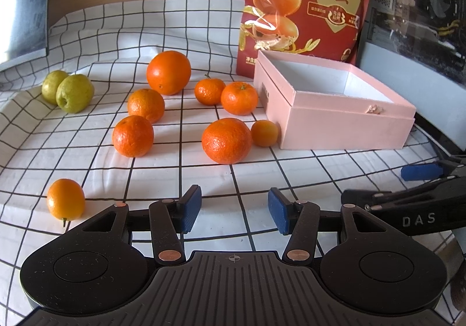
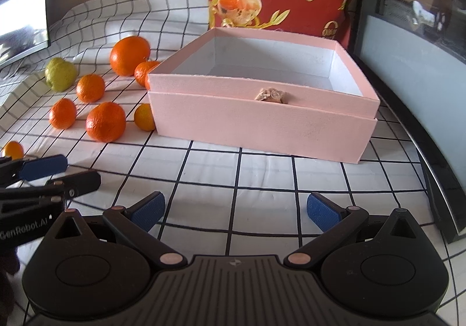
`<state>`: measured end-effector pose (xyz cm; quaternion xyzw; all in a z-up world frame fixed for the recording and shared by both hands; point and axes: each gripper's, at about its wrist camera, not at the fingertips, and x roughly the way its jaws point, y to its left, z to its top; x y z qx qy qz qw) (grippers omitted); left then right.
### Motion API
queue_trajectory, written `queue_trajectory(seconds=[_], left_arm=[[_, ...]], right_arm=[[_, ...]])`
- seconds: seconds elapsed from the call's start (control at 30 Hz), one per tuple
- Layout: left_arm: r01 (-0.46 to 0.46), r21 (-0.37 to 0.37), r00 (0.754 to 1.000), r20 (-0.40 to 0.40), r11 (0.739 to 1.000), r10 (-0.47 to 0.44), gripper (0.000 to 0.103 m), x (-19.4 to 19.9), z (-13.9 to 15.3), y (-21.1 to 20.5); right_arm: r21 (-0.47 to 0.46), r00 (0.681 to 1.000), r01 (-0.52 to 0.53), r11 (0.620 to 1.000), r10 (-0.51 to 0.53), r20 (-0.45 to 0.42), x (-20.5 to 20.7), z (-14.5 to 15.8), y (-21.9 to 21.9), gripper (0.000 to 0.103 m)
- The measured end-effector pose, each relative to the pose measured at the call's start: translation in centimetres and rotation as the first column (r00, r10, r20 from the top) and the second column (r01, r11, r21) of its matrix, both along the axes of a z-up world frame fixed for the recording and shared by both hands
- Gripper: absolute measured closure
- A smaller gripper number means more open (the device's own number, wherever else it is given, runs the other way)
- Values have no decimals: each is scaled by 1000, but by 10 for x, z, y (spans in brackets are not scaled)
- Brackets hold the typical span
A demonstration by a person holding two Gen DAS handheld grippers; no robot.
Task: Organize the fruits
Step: 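Swing the right gripper down and grasp a small mandarin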
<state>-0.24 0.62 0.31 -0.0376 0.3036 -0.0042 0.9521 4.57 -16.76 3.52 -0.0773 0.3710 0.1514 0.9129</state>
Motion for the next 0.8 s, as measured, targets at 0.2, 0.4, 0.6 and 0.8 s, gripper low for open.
queue_trajectory(seconds=[0.2, 0.4, 0.6, 0.8], left_arm=[[100, -395, 995, 15, 913, -103, 57, -1, 14, 59], [-59, -428, 986, 118, 902, 121, 57, -36, 33, 129], [-233, -423, 877, 297, 876, 377, 58, -59, 30, 191], [-248, -600, 860, 225, 760, 459, 58, -58, 13, 226]], right_arm=[[-11, 998, -48, 999, 48, -36, -2, 4, -4, 0], [-17, 997, -66, 998, 66, -36, -3, 5, -5, 0], [-19, 994, -98, 995, 97, -47, 1, 7, 0, 0], [-50, 979, -202, 978, 201, -35, -4, 12, 45, 0]])
